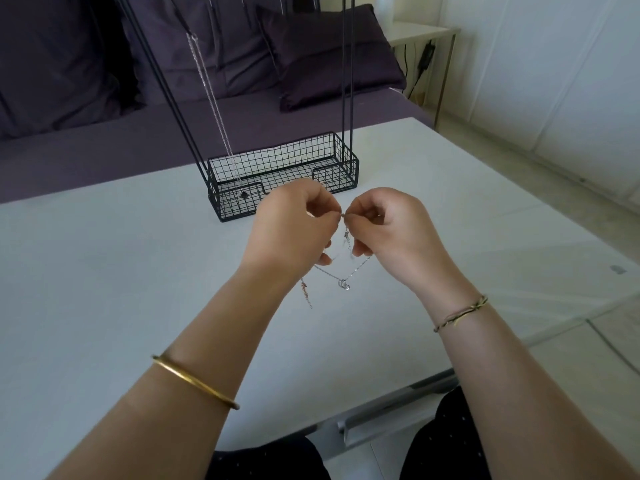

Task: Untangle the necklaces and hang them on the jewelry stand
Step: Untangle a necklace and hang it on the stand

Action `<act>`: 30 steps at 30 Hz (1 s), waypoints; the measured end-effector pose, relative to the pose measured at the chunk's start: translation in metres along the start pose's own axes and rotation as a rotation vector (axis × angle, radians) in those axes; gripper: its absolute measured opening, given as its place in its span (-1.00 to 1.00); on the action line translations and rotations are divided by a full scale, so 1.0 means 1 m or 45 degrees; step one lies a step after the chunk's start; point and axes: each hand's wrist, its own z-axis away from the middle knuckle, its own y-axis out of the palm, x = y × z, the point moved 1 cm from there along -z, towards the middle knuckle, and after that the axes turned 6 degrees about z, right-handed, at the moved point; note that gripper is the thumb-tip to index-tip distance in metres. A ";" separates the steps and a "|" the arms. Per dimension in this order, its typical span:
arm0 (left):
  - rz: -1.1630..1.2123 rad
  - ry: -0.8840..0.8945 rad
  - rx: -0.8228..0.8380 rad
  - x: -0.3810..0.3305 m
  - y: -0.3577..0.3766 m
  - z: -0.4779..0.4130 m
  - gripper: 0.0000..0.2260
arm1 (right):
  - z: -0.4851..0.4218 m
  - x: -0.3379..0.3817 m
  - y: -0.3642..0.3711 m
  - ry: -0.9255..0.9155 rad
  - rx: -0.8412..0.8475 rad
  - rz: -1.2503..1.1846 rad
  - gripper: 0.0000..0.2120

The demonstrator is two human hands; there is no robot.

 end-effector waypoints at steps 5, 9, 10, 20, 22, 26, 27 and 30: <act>-0.207 0.119 0.022 -0.001 0.001 0.001 -0.86 | 0.000 0.000 -0.001 -0.026 0.022 0.037 -0.94; -0.449 0.297 0.061 -0.005 0.003 -0.002 -0.85 | 0.000 0.000 -0.002 -0.016 0.030 0.056 -0.93; -0.511 0.334 0.074 -0.006 0.003 -0.002 -0.86 | 0.000 0.000 -0.002 -0.007 0.032 0.052 -0.93; -0.575 0.473 0.157 -0.011 0.006 -0.004 -0.91 | 0.000 -0.001 -0.005 0.262 0.129 -0.383 -0.87; -0.493 0.449 0.157 -0.009 0.006 -0.004 -0.92 | 0.000 -0.001 -0.005 0.358 0.172 -0.517 -0.88; -0.217 0.293 0.159 -0.005 0.006 -0.002 -0.92 | 0.000 0.001 -0.006 0.455 0.261 -0.656 -0.85; -0.165 0.263 0.159 -0.005 0.006 -0.002 -0.92 | -0.001 0.002 -0.006 0.460 0.280 -0.670 -0.85; -0.042 0.189 0.167 -0.004 0.005 -0.002 -0.91 | -0.001 0.004 -0.007 0.454 0.315 -0.701 -0.84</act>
